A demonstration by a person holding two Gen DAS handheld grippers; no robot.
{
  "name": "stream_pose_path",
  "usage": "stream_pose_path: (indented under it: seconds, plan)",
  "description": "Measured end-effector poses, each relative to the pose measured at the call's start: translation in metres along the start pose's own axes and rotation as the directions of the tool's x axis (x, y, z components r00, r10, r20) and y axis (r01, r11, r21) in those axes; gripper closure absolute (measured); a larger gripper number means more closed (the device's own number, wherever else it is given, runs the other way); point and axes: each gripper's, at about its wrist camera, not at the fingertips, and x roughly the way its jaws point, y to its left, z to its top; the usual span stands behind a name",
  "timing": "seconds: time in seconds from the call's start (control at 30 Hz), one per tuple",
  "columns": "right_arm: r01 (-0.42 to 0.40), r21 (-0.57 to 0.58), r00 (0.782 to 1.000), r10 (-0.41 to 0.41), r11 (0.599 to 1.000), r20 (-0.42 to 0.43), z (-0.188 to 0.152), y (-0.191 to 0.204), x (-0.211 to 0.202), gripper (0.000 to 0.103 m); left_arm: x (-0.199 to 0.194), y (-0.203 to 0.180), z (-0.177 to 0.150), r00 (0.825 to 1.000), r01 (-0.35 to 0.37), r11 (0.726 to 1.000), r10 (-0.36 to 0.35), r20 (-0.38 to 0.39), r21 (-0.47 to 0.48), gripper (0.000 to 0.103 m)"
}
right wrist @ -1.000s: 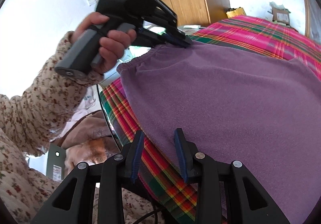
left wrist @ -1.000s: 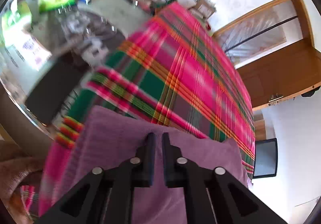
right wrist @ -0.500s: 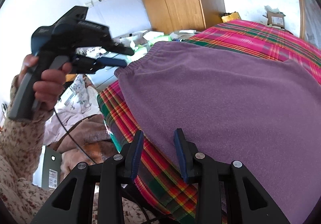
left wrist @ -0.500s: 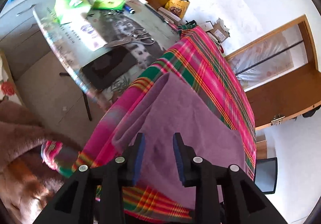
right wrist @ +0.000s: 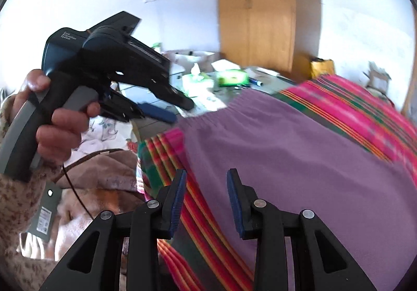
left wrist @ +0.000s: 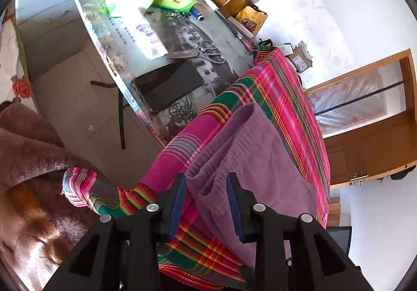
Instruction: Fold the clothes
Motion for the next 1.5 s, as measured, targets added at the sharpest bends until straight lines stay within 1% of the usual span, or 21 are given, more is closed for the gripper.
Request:
stream_pose_path:
  seconds: [0.07, 0.13, 0.2, 0.27, 0.33, 0.47, 0.6, 0.7, 0.9, 1.0, 1.1, 1.23, 1.37, 1.5]
  plan:
    - [0.011, -0.038, 1.000, -0.012, 0.999, -0.021, 0.006, 0.009, 0.014, 0.069, 0.004, 0.002, 0.001, 1.000, 0.003, 1.000, -0.003, -0.013, 0.003, 0.071]
    - [0.043, -0.100, 0.998, -0.047, 0.994, -0.040, 0.011, 0.021, 0.028, 0.069, 0.008, 0.005, 0.003, 1.000, 0.015, 1.000, -0.016, -0.026, -0.009, 0.071]
    - [0.055, -0.137, 0.997, -0.062, 0.989, -0.051, 0.015, 0.028, 0.038, 0.069, 0.012, 0.006, 0.004, 0.999, 0.025, 1.000, -0.026, -0.042, -0.008, 0.071]
    - [0.048, -0.130, 0.996, -0.056, 0.990, -0.065, 0.019, 0.028, 0.047, 0.069, 0.014, 0.007, 0.005, 0.998, 0.032, 0.999, -0.032, -0.052, -0.007, 0.071]
    - [0.078, -0.114, 0.995, -0.085, 0.990, -0.056, 0.024, 0.027, 0.052, 0.068, 0.014, 0.009, 0.005, 0.998, 0.045, 0.999, -0.046, -0.053, -0.009, 0.071]
    - [0.119, -0.156, 0.991, -0.126, 0.981, -0.038, 0.028, 0.035, 0.058, 0.069, 0.015, 0.008, 0.007, 0.997, 0.055, 0.998, -0.055, -0.058, 0.002, 0.070]
    - [0.128, -0.221, 0.989, -0.142, 0.967, -0.050, 0.026, 0.051, 0.069, 0.068, 0.016, 0.008, 0.008, 0.996, 0.066, 0.998, -0.065, -0.062, 0.012, 0.070]
    - [0.180, -0.252, 0.979, -0.199, 0.951, -0.054, 0.026, 0.057, 0.078, 0.068, 0.016, 0.008, 0.009, 0.995, 0.073, 0.997, -0.072, -0.066, 0.020, 0.070]
    - [0.224, -0.251, 0.967, -0.247, 0.942, -0.062, 0.034, 0.061, 0.094, 0.069, 0.017, 0.010, 0.011, 0.993, 0.090, 0.996, -0.088, -0.079, 0.016, 0.069]
    - [0.223, -0.233, 0.968, -0.243, 0.947, -0.061, 0.038, 0.059, 0.099, 0.069, 0.017, 0.010, 0.013, 0.992, 0.094, 0.995, -0.093, -0.086, 0.013, 0.069]
    - [0.222, -0.221, 0.968, -0.242, 0.950, -0.065, 0.041, 0.058, 0.101, 0.069, 0.018, 0.012, 0.015, 0.989, 0.113, 0.994, -0.113, -0.096, -0.003, 0.069]
    - [0.249, -0.230, 0.962, -0.269, 0.941, -0.057, 0.040, 0.059, 0.101, 0.081, 0.017, 0.012, 0.019, 0.987, 0.127, 0.992, -0.128, -0.092, -0.019, 0.067]
    - [0.243, -0.196, 0.966, -0.256, 0.950, -0.043, 0.037, 0.052, 0.093, 0.086, 0.015, 0.012, 0.022, 0.986, 0.140, 0.990, -0.142, -0.089, -0.036, 0.067]
    - [0.248, -0.162, 0.968, -0.251, 0.955, 0.001, 0.038, 0.048, 0.079, 0.089, 0.019, 0.009, 0.027, 0.988, 0.122, 0.992, -0.125, -0.095, -0.041, 0.065]
